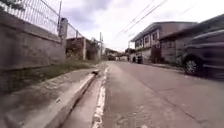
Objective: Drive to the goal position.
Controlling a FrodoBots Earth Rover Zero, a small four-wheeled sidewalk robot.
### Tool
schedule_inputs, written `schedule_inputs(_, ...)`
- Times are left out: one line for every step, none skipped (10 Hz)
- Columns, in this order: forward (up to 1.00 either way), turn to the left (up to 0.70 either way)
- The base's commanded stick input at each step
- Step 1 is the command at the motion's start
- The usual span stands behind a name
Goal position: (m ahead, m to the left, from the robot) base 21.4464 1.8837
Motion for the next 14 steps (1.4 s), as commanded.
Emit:
schedule_inputs(0.7, 0.0)
schedule_inputs(0.7, 0.0)
schedule_inputs(0.7, 0.0)
schedule_inputs(0.7, 0.0)
schedule_inputs(0.7, 0.0)
schedule_inputs(0.7, 0.0)
schedule_inputs(0.7, 0.0)
schedule_inputs(0.7, 0.0)
schedule_inputs(0.7, 0.0)
schedule_inputs(0.7, 0.0)
schedule_inputs(0.7, 0.0)
schedule_inputs(0.7, 0.0)
schedule_inputs(0.7, 0.0)
schedule_inputs(0.7, 0.0)
